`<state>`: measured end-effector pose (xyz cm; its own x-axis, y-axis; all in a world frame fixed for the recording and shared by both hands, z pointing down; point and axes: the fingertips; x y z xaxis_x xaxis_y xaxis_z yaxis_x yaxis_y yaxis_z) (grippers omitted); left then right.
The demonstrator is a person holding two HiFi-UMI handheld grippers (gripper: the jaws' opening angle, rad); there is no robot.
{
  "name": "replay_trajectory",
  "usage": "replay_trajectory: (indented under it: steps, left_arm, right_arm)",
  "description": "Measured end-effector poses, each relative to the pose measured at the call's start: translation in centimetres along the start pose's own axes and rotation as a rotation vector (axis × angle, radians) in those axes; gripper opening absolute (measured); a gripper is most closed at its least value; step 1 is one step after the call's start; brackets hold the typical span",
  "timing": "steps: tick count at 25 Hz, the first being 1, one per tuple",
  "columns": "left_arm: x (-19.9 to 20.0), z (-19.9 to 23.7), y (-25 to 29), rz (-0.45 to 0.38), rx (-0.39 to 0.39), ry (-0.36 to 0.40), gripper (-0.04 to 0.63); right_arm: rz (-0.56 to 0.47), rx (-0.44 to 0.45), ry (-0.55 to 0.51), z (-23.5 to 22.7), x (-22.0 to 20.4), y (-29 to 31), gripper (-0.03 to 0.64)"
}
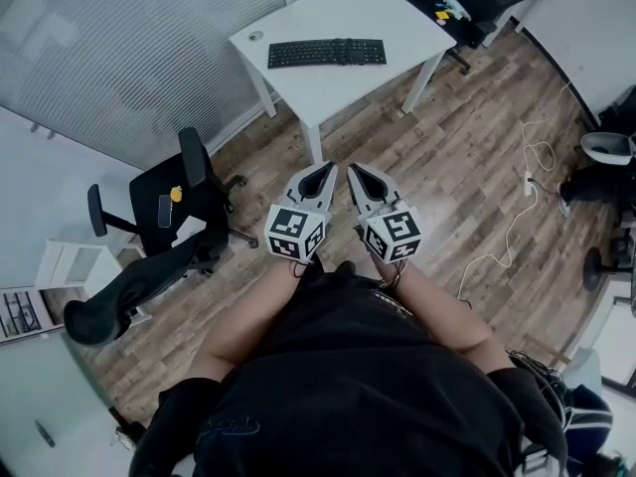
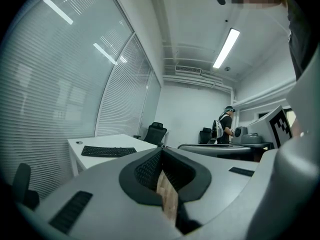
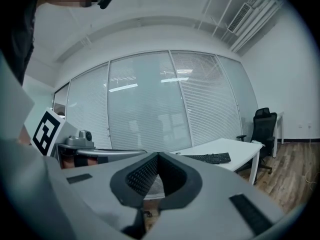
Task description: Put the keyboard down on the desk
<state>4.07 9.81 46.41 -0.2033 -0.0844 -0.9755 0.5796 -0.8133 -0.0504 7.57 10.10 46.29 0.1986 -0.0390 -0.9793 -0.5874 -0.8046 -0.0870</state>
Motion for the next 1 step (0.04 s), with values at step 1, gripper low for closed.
replay_trajectory:
  steps: [1]
  left_arm:
    - [0.00, -0.34, -0.16, -0.001, -0.001, 0.001, 0.015]
  right_arm:
    - [-0.002, 0.001, -0.001, 0.09, 0.08, -0.32, 0.021]
Point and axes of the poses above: the fingertips, and each gripper's own axes: y forward along the fingers, z to its left, x out of its top, and after that the axes turned 14 degrees about -z, right-handed
